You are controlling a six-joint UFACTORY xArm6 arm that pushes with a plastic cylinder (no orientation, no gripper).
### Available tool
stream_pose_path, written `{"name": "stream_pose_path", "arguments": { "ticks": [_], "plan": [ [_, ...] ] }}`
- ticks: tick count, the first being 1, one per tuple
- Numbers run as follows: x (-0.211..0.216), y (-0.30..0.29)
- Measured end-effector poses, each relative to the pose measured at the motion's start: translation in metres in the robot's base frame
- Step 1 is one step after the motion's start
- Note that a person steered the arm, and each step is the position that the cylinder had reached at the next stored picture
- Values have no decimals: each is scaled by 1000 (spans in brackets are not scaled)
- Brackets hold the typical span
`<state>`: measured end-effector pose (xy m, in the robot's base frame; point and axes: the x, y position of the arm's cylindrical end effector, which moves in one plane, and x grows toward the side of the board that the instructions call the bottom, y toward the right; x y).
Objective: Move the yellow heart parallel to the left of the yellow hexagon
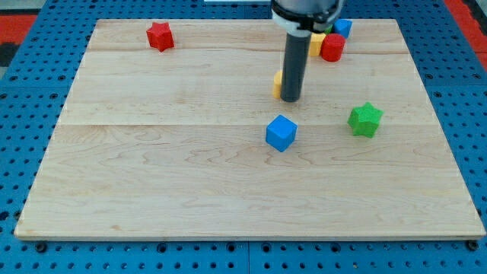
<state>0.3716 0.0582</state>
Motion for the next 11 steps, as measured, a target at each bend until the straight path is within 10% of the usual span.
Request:
{"name": "stream_pose_path", "arguments": {
  "ticks": [11],
  "plan": [
    [-94, -11]
  ]
}}
